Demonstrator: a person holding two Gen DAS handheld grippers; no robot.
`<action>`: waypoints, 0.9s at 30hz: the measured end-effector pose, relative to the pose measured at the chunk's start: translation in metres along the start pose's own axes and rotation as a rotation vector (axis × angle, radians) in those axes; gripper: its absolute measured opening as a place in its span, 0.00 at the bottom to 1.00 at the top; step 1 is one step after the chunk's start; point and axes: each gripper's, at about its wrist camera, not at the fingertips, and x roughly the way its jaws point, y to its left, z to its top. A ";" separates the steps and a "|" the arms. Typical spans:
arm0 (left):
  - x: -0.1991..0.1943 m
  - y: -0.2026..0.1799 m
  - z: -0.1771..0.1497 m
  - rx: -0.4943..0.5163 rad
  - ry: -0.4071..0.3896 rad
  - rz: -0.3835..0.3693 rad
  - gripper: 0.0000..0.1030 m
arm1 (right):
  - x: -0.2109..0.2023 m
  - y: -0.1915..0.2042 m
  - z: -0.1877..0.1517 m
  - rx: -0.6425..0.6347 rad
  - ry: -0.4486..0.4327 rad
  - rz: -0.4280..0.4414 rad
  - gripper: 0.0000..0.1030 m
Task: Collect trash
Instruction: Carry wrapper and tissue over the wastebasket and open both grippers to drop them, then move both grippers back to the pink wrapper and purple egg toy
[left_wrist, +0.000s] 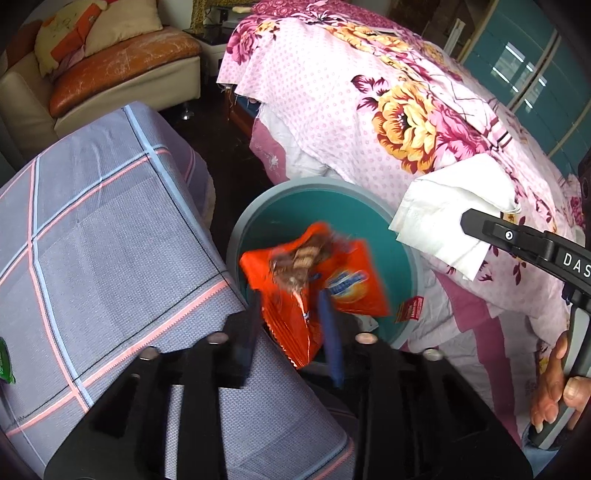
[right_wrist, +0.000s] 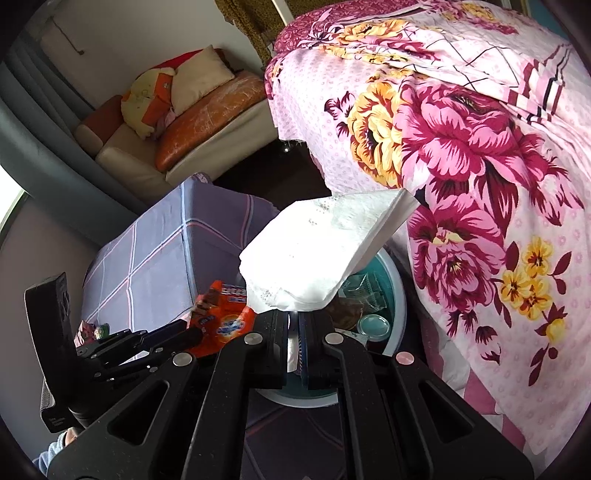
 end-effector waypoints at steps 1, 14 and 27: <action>-0.001 0.000 0.000 -0.002 -0.009 0.008 0.56 | 0.000 0.000 0.001 -0.001 0.001 -0.001 0.05; -0.014 0.018 -0.008 -0.062 -0.027 -0.007 0.87 | 0.014 0.012 0.002 -0.030 0.038 -0.022 0.06; -0.032 0.046 -0.017 -0.124 -0.054 -0.020 0.88 | 0.025 0.028 0.000 -0.016 0.087 -0.038 0.70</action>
